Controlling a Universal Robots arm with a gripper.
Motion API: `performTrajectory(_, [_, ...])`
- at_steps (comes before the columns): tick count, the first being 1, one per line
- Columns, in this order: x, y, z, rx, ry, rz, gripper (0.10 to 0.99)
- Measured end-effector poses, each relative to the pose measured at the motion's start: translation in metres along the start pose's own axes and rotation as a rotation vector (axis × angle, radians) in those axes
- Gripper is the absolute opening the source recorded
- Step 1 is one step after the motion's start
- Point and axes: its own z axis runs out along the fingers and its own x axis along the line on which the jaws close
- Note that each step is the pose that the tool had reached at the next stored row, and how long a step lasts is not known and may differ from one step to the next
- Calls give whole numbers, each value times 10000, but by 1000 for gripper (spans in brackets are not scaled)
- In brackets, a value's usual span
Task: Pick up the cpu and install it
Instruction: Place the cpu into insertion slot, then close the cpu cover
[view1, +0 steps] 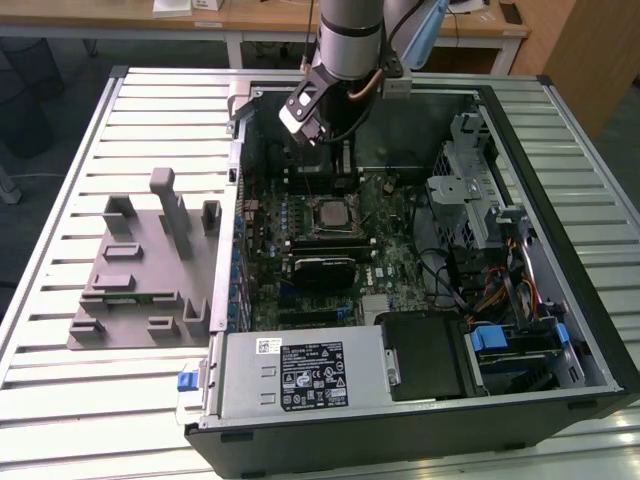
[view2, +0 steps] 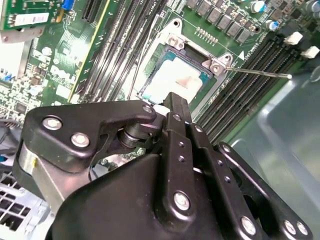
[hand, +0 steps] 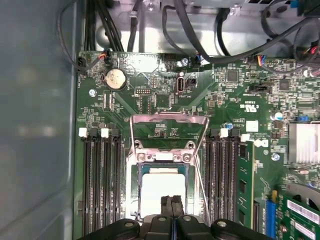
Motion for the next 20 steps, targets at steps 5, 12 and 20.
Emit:
performTrajectory(5, [-1,0,-23,-1,0,0,106])
performTrajectory(12, [-2,0,-39,-1,-1,0,106])
performTrajectory(20, [-3,0,-56,0,-2,0,106])
